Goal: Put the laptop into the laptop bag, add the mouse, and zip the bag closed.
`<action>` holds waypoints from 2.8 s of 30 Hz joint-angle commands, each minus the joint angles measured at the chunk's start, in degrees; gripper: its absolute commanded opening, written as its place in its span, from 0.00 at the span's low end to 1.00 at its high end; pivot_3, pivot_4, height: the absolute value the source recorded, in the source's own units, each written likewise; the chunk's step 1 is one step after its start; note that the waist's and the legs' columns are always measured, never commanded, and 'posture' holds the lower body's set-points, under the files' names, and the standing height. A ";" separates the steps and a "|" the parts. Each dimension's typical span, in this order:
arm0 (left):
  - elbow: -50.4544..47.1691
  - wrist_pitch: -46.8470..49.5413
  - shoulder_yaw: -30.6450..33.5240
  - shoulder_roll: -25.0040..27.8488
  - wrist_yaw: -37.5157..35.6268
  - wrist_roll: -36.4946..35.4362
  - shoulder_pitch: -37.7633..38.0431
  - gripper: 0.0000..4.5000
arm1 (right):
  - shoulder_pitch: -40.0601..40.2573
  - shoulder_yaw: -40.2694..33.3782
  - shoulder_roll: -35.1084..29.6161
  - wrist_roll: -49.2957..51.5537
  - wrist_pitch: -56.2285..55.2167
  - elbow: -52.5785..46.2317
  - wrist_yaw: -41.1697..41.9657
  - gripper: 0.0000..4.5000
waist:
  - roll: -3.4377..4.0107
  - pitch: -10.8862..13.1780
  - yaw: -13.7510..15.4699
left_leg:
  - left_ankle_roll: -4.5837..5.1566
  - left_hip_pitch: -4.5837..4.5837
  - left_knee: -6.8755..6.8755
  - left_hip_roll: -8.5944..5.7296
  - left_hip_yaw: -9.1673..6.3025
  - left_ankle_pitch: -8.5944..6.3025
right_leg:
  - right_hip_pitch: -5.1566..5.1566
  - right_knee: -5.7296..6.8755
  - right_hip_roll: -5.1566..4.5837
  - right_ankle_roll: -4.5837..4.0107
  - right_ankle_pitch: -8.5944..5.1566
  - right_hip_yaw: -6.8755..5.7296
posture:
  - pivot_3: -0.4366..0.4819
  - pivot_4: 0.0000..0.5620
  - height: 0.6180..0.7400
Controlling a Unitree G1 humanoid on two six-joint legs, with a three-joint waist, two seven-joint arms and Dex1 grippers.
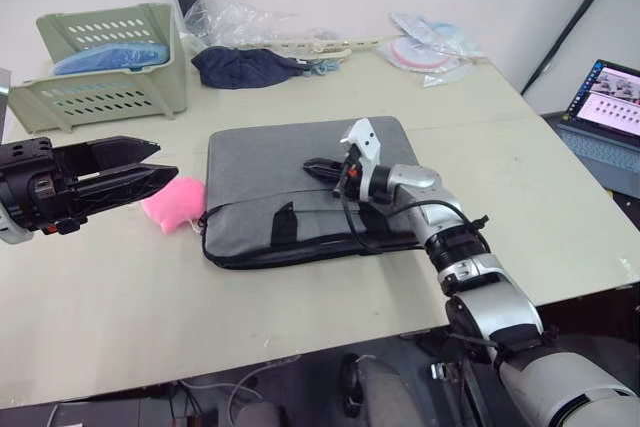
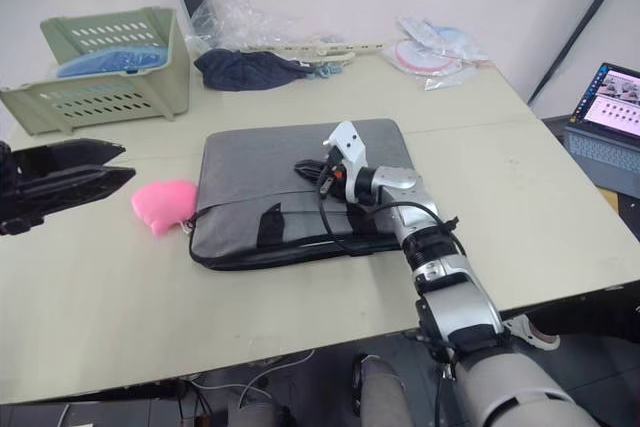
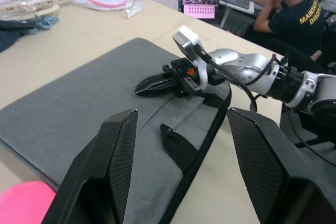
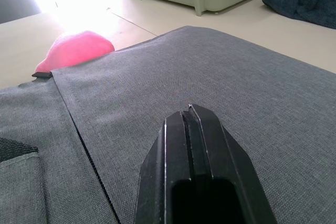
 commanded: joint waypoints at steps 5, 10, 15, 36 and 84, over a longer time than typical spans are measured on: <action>11.75 -12.31 -1.28 -5.89 -0.47 16.27 4.25 0.65 | 4.17 1.73 0.36 -2.60 4.01 3.65 1.10 0.01 | 0.01 -0.02 -0.05 | -0.04 0.01 -0.01 0.06 0.04 -0.02 | 0.00 -0.02 0.11 0.00 0.00 0.01 | 0.48 0.27 1.00; 16.67 -18.51 -4.76 -10.71 -3.02 22.18 6.37 0.65 | 5.41 1.75 0.13 -2.44 5.37 0.22 1.36 0.01 | -0.02 -0.03 0.22 | -0.04 0.00 -0.05 0.10 0.05 -0.02 | -0.01 -0.04 0.13 0.01 -0.01 0.00 | 0.48 0.27 1.00; 24.21 -24.71 -8.29 -16.13 -3.76 27.49 5.90 0.65 | 6.92 1.77 0.19 -1.96 7.53 -4.46 1.13 0.01 | -0.02 -0.03 0.55 | -0.05 0.01 -0.13 0.14 0.05 -0.03 | -0.02 -0.07 0.15 0.01 -0.01 -0.04 | 0.48 0.27 1.00; 35.45 -25.46 -15.29 -24.31 -4.39 29.66 -3.24 0.65 | 8.34 1.34 0.00 -2.01 10.37 -8.87 0.15 0.01 | -0.11 -0.08 1.03 | -0.05 0.02 -0.21 0.21 0.11 -0.03 | -0.06 -0.10 0.16 0.01 -0.01 -0.11 | 0.48 0.27 1.00; 45.42 -28.33 -20.62 -30.19 -5.40 35.44 -12.39 0.85 | 8.93 1.18 -0.35 -2.45 10.06 -8.93 -0.33 0.00 | -0.23 -0.25 1.42 | -0.05 0.02 -0.20 0.22 0.11 -0.02 | -0.05 -0.10 0.09 0.02 -0.01 -0.11 | 0.48 0.27 1.00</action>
